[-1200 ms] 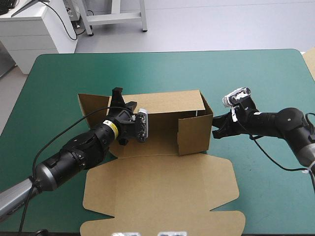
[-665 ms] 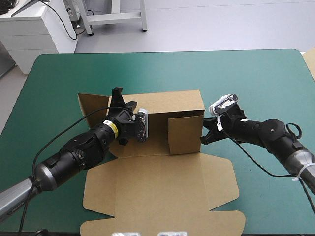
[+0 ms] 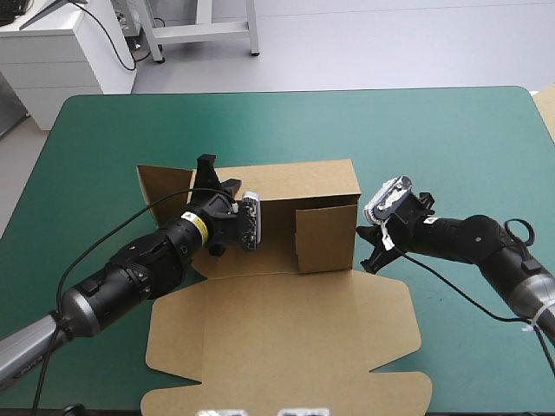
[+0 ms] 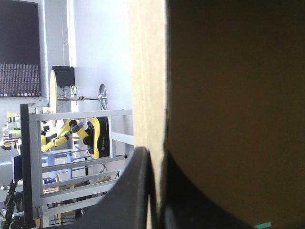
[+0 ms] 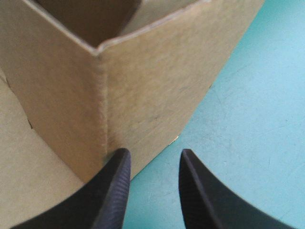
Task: Fold the box
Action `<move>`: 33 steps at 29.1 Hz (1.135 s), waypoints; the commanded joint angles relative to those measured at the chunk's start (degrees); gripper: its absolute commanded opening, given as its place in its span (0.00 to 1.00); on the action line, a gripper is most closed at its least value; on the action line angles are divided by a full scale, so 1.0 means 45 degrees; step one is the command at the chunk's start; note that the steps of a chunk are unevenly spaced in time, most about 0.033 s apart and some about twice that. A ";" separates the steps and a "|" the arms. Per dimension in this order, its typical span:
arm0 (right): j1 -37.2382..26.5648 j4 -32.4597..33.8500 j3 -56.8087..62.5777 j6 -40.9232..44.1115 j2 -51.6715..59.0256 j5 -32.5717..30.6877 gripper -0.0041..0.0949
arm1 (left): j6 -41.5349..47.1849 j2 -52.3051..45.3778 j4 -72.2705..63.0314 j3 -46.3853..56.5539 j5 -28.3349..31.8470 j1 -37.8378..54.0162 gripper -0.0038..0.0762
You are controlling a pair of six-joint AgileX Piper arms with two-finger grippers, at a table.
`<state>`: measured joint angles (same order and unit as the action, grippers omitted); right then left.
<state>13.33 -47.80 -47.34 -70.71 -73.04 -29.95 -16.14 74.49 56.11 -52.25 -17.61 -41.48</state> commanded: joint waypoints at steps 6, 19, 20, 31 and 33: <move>0.0048 0.0166 -0.0302 0.0308 0.0376 -0.1089 0.43 | 0.0220 0.0011 -0.0611 -0.0075 -0.0910 -0.0071 0.04; 0.0398 -0.2554 -0.0370 -0.1718 -0.0147 -0.0254 0.68 | 0.0535 -0.0012 -0.0673 -0.0075 -0.1309 -0.0094 0.04; 0.0476 -0.2554 -0.0401 -0.1718 -0.0176 0.0004 0.68 | 0.0643 -0.0035 -0.0673 -0.0075 -0.1485 -0.0094 0.04; 0.0607 -0.2614 -0.0863 -0.1718 -0.0790 0.0714 0.68 | 0.1685 -0.0761 -0.0702 -0.0075 -0.2473 -0.0119 0.04; 0.0607 -0.2815 -0.0971 -0.1718 -0.0926 0.0714 0.68 | 0.1685 -0.0767 -0.0678 -0.0075 -0.2998 -0.0256 0.04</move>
<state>16.19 -57.87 -49.22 -77.89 -77.85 -28.37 -10.87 72.18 55.60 -52.26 -22.93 -42.43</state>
